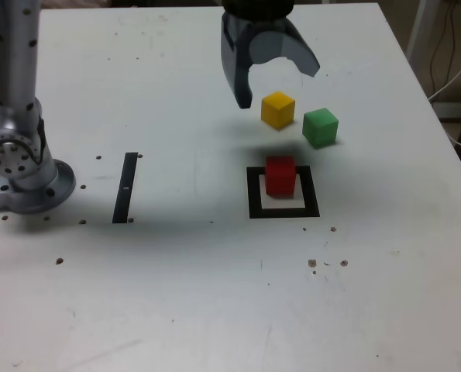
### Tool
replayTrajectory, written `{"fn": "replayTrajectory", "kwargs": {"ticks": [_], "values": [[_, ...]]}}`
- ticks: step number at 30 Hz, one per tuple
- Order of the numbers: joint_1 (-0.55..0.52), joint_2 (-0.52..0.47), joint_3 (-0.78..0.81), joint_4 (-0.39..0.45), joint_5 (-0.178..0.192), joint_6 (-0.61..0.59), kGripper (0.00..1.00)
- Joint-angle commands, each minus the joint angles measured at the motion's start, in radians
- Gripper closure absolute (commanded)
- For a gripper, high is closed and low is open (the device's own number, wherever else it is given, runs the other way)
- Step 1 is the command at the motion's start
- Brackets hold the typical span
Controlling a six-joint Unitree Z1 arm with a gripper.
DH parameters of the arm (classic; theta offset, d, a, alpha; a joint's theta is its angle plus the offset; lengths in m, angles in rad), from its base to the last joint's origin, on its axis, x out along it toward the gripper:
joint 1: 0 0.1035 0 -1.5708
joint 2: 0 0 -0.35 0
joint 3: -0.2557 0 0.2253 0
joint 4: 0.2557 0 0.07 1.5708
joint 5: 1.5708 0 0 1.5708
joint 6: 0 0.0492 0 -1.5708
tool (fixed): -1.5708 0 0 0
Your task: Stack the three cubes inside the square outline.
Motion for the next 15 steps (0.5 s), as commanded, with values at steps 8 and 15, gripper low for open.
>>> {"fn": "replayTrajectory", "kwargs": {"ticks": [8,15], "values": [[0.11,0.093,-0.04,0.029,0.004,-0.062,0.0],[0.15,0.161,-0.057,0.02,0.027,-0.073,0.01]]}}
